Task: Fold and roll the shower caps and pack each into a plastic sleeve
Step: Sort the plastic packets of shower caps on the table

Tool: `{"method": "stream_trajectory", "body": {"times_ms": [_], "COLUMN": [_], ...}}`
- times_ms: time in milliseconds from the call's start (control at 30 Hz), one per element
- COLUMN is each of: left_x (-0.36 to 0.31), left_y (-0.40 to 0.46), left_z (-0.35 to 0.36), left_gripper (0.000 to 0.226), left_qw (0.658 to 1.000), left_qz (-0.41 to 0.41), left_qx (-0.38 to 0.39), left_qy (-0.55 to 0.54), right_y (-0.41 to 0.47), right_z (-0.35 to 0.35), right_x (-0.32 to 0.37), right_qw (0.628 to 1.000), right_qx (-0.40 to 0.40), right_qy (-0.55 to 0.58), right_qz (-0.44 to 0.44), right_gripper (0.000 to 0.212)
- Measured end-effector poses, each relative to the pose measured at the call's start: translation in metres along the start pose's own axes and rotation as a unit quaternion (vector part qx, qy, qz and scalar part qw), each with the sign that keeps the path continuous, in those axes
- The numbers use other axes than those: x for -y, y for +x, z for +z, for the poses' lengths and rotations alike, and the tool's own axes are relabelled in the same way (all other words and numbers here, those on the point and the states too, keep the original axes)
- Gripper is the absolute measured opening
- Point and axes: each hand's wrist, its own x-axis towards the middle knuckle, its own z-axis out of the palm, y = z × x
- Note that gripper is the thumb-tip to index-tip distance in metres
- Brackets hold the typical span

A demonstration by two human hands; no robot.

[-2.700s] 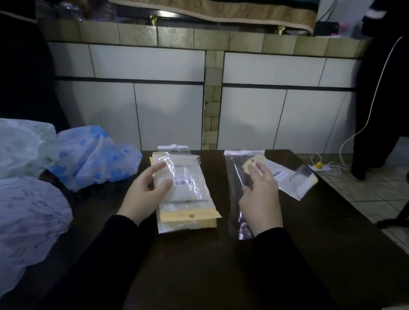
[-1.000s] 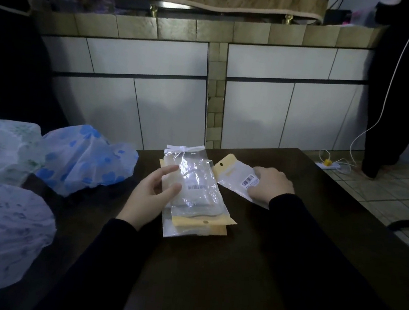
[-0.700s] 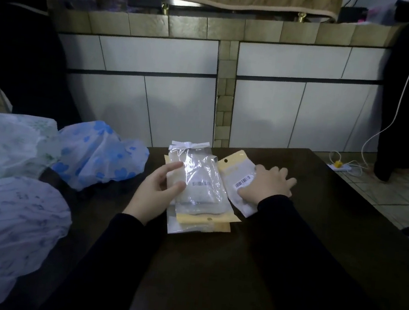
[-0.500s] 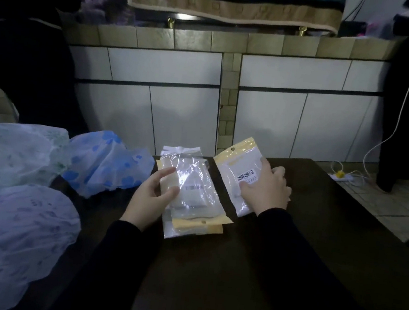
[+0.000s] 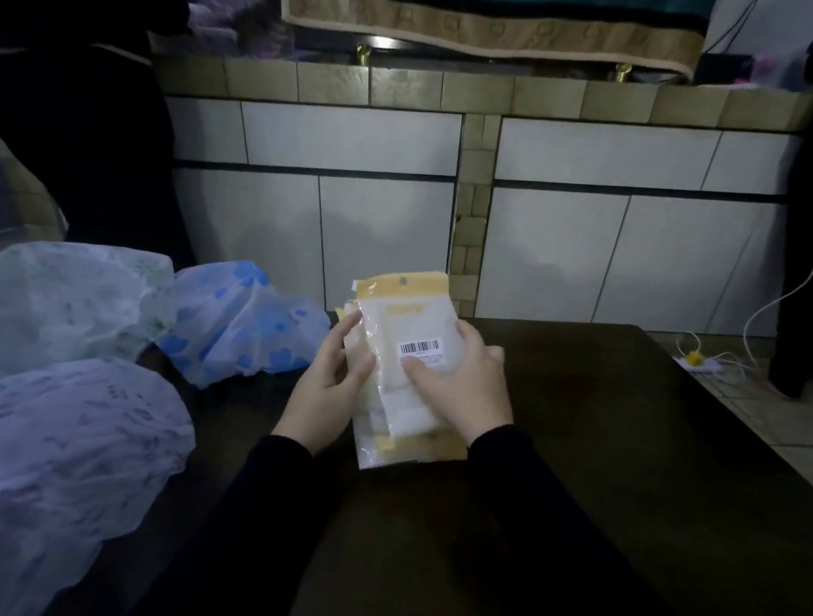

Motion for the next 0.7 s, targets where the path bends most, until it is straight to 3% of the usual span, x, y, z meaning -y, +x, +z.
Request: {"method": "stream_trajectory", "body": {"times_ms": [200, 333, 467, 567, 633, 700], "left_x": [0.001, 0.004, 0.002, -0.003, -0.001, 0.002], "left_y": [0.001, 0.004, 0.000, -0.005, -0.003, -0.005], "left_z": [0.002, -0.001, -0.002, 0.000, 0.004, 0.015], "left_gripper": [0.034, 0.033, 0.036, 0.043, 0.049, 0.053], "left_qw": [0.999, 0.997, 0.996, 0.997, 0.962, 0.915], "left_qz": [-0.011, -0.031, -0.043, -0.016, 0.004, -0.014], "left_qx": [-0.001, 0.004, 0.010, 0.001, -0.016, -0.004], "left_qy": [-0.030, -0.073, -0.077, 0.075, 0.274, 0.403], "right_y": [0.005, 0.009, 0.009, 0.011, 0.013, 0.012], "right_z": [0.008, 0.005, 0.003, -0.004, -0.014, -0.026], "right_x": [-0.004, -0.008, -0.009, -0.014, -0.021, -0.027], "right_qw": [0.997, 0.999, 0.995, 0.995, 0.996, 0.997], "right_qx": [0.023, 0.046, 0.028, 0.012, -0.007, -0.025], "right_qy": [-0.075, 0.023, 0.092, 0.102, 0.082, 0.059], "right_qz": [0.011, 0.007, 0.010, 0.016, 0.026, 0.038], "right_gripper": [0.076, 0.053, 0.059, 0.060, 0.062, 0.062]}}
